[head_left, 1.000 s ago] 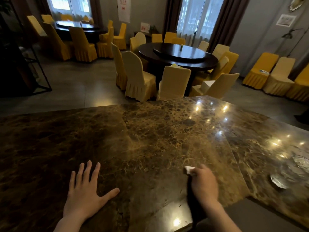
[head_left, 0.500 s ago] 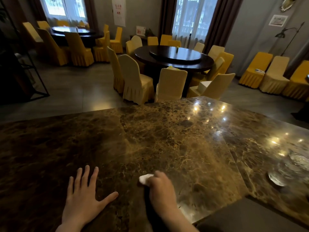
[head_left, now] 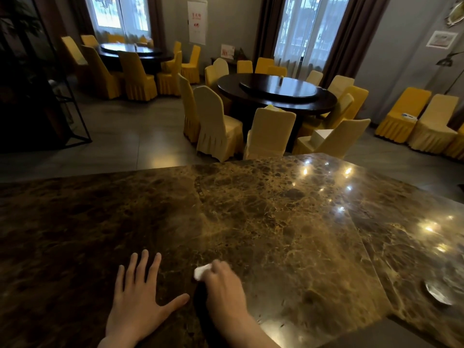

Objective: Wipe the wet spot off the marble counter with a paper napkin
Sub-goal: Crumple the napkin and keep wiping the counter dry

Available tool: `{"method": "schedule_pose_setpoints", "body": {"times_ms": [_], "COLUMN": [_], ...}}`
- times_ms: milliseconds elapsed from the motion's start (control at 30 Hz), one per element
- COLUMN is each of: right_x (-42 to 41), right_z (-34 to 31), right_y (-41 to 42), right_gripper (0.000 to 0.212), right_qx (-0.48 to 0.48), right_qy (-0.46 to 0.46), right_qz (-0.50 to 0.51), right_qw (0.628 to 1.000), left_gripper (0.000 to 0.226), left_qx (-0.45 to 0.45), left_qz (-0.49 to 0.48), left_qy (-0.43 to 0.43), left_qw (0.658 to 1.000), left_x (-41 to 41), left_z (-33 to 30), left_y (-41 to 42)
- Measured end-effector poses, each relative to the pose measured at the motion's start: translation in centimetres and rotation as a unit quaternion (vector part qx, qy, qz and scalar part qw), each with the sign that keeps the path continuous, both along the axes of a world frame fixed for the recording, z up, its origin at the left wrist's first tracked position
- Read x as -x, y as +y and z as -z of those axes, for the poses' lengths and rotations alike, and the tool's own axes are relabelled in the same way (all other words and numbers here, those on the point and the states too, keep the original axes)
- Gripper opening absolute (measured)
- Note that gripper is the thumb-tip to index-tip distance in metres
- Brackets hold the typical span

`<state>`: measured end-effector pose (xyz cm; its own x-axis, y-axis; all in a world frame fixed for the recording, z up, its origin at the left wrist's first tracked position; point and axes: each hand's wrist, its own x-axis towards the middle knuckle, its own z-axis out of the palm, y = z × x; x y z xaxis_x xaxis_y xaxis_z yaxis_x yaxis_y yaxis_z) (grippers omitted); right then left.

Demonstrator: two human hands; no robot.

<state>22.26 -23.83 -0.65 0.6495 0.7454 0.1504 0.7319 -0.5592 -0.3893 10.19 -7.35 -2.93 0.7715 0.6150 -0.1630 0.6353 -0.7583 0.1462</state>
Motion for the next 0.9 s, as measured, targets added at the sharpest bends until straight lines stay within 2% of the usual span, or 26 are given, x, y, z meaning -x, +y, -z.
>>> {"method": "schedule_pose_setpoints", "body": {"times_ms": [33,100,200,267,367,533,633,700,800,900], "right_x": [0.2,-1.4,-6.2,-8.7,-8.8,-4.0,-1.6,-1.4,-3.9,-7.9], "right_z": [0.2,0.5,0.2,-0.2,0.0,-0.5,-1.0,-1.1,-0.9,-1.1], "right_y": [-0.1,-1.2,-3.7,-5.1,-4.7,-0.6,0.1,-0.4,-2.1,-3.8], "right_gripper": [0.009,0.011,0.006,0.013,0.018,0.016,0.029,0.029,0.021,0.014], "right_qx": [0.021,0.024,0.016,0.023,0.038,-0.021,-0.05,-0.042,-0.026,-0.025], "right_qy": [-0.02,-0.03,-0.031,-0.022,-0.031,-0.011,-0.004,-0.009,0.0,0.02], "right_qz": [-0.051,-0.056,0.088,0.177,0.221,0.116,0.025,0.001,0.061,0.209], "right_qw": [0.998,0.998,0.995,0.984,0.974,0.993,0.998,0.999,0.998,0.977], "left_gripper": [0.137,0.136,0.135,0.135,0.134,0.133,0.133,0.133,0.133,0.134], "left_qx": [-0.002,0.004,0.018,0.015,0.013,0.014,0.011,0.01,0.014,0.011], "left_qz": [0.001,0.002,0.006,0.005,0.002,0.004,0.005,0.008,0.007,0.004], "left_qy": [-0.003,-0.01,-0.009,-0.002,0.002,-0.011,-0.007,-0.012,-0.027,-0.03], "left_qw": [1.0,1.0,1.0,1.0,1.0,1.0,1.0,1.0,1.0,0.999], "left_x": [0.0,0.0,0.2,0.2,0.0,0.2,0.2,0.2,0.3,0.2], "left_z": [0.0,0.0,-0.2,-0.2,-0.2,0.0,0.1,0.0,0.1,0.2], "left_y": [0.0,0.0,0.0,-0.1,-0.1,0.0,0.0,0.1,0.0,0.0]}}
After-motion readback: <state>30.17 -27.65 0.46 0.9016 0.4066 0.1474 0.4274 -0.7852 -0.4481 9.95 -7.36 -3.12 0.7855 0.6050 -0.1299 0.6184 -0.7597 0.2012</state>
